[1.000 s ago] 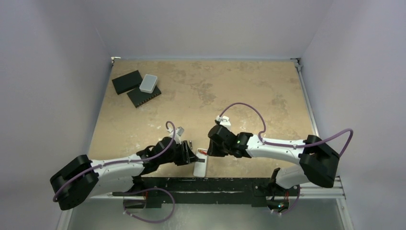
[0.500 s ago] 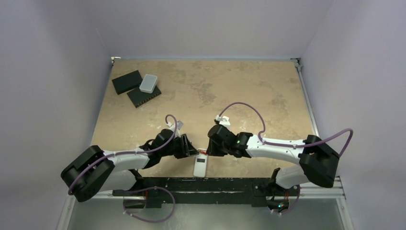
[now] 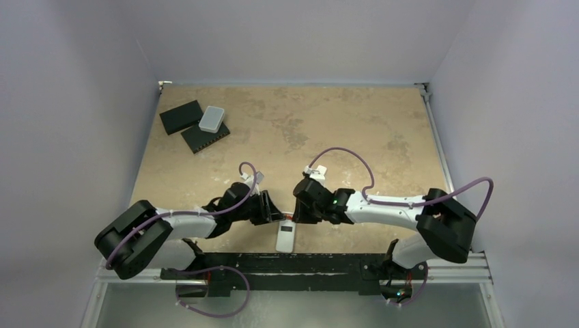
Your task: Load the batteries into the remote control
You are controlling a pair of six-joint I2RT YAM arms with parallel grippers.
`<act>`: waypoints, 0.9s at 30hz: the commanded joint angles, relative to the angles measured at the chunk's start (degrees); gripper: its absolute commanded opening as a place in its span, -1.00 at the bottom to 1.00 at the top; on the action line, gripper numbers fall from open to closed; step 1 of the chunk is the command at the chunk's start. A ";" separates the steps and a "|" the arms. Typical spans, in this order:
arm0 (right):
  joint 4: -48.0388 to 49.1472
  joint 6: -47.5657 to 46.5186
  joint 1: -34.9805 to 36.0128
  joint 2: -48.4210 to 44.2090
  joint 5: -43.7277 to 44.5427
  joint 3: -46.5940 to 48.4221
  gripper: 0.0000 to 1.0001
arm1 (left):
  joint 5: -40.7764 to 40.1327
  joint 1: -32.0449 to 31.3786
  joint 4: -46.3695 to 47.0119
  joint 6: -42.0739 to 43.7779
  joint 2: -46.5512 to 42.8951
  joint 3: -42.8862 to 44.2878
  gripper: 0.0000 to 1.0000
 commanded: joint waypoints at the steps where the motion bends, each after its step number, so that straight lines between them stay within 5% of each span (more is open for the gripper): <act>1: 1.66 0.63 -0.37 0.34 -0.19 2.74 -0.45 | 1.18 0.47 3.71 1.66 0.90 1.80 -0.32; 27: 1.16 1.55 -0.36 1.28 -0.18 2.80 -0.62 | 1.58 1.08 3.54 2.08 0.72 1.34 -0.58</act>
